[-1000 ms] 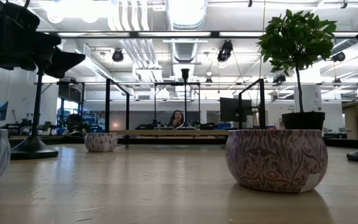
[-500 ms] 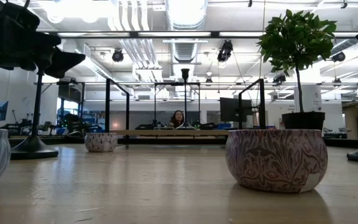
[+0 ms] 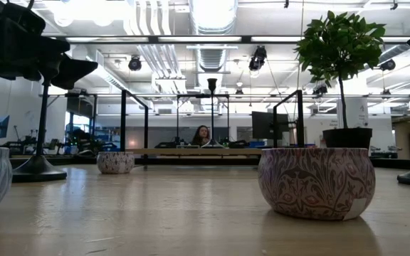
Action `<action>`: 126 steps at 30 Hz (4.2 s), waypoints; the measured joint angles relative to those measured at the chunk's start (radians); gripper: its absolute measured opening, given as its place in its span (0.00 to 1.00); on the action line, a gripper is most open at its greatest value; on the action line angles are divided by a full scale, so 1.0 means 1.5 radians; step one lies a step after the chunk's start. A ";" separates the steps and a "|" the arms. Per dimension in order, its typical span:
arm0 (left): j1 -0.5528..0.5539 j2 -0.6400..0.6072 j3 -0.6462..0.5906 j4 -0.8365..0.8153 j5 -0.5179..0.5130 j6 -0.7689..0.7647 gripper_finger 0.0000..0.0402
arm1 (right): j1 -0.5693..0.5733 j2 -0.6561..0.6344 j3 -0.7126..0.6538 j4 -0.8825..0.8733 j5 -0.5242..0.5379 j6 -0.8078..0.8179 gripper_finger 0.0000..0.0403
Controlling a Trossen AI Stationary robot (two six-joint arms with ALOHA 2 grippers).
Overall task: Pick & Place candle stick holders
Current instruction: Put the right black candle holder on the shelf
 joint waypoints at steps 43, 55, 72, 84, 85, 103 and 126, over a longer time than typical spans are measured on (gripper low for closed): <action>0.001 0.000 0.000 0.000 0.000 0.000 0.99 | 0.010 -0.015 0.025 -0.113 0.165 0.049 0.02; 0.000 0.000 0.000 0.000 0.000 0.000 0.99 | 0.057 0.008 0.197 -0.292 0.225 0.053 0.02; 0.000 0.000 0.000 0.000 0.000 0.000 0.99 | 0.046 0.015 0.152 -0.295 0.137 0.051 0.02; 0.001 0.000 0.000 0.000 0.000 0.000 0.99 | 0.057 0.012 0.103 -0.294 0.164 -0.016 0.02; 0.001 0.000 0.000 0.000 0.000 0.000 0.99 | 0.059 0.010 0.095 -0.291 0.154 -0.010 0.02; 0.000 0.000 0.000 0.000 0.000 0.000 0.99 | 0.056 -0.106 -0.066 -0.142 0.128 -0.025 0.20; 0.000 0.000 0.000 0.000 0.000 0.000 0.99 | -0.009 -0.125 -0.181 -0.088 0.181 -0.042 0.44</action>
